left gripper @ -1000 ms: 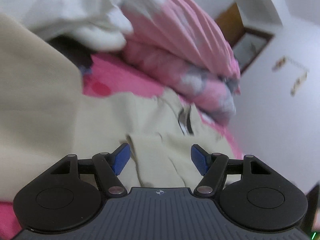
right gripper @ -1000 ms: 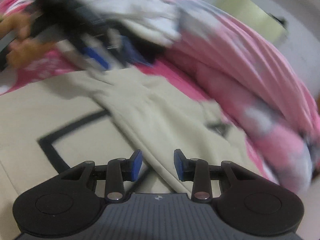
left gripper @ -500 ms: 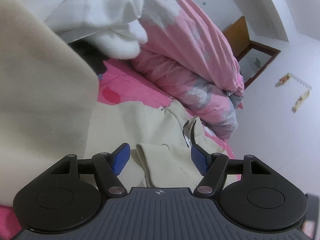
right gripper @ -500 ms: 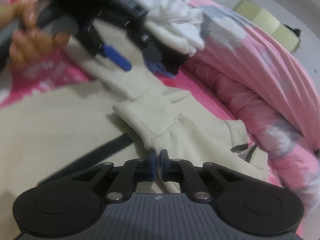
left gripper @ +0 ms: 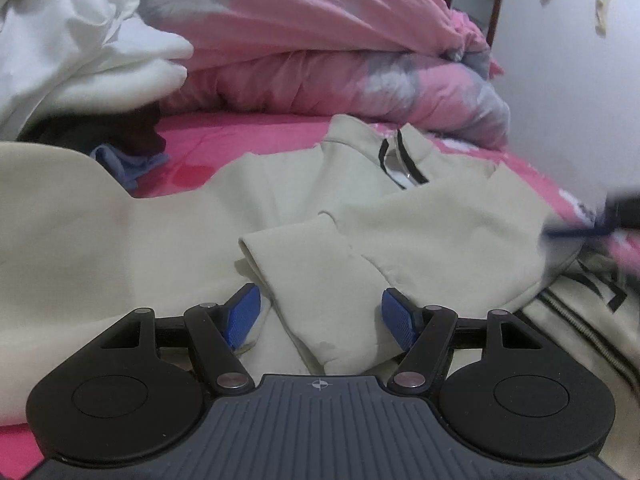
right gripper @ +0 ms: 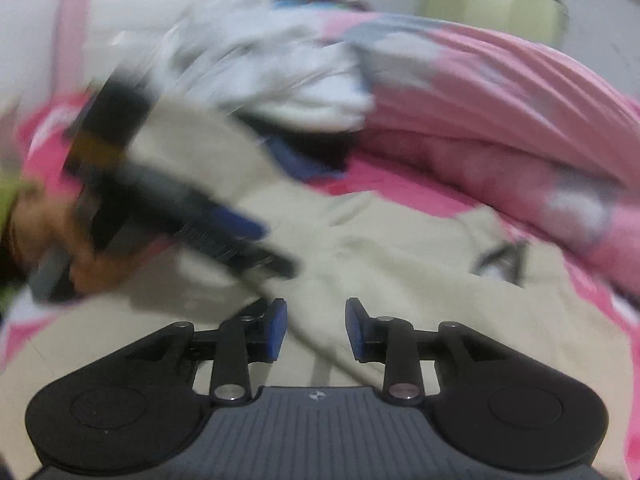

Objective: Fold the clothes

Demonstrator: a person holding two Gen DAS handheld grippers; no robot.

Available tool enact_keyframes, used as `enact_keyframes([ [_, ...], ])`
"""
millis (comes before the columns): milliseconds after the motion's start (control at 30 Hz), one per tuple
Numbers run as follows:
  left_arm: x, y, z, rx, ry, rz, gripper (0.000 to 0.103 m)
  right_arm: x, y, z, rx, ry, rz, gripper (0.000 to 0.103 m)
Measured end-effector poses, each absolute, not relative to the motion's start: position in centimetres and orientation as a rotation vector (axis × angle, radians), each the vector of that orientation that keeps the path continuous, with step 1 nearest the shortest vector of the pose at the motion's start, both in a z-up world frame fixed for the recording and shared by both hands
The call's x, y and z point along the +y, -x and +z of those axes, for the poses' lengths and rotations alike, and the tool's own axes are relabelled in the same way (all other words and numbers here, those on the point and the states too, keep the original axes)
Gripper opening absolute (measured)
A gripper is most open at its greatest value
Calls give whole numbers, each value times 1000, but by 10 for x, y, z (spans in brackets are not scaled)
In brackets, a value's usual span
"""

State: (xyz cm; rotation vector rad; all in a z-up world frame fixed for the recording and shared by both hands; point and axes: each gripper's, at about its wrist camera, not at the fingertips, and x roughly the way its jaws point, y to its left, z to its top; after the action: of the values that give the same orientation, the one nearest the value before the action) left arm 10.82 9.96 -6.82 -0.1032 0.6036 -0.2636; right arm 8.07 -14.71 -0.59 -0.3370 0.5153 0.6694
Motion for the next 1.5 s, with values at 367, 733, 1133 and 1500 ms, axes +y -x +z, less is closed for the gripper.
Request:
enact_keyframes([
  [367,98,-108,-74,624,79,-253,68,-304,-300,4,887,-437,-5,35],
  [733,96,-109,-74,622,70,-250,68,-300,-353,-37,979,-374,-224,0],
  [1133,95,-108,-74,622,67,-248,68,-288,-340,-13,909,-217,-24,12],
  [1500,95,-107,-73,622,66,-247,68,-279,-338,-22,1078,-288,-147,55],
])
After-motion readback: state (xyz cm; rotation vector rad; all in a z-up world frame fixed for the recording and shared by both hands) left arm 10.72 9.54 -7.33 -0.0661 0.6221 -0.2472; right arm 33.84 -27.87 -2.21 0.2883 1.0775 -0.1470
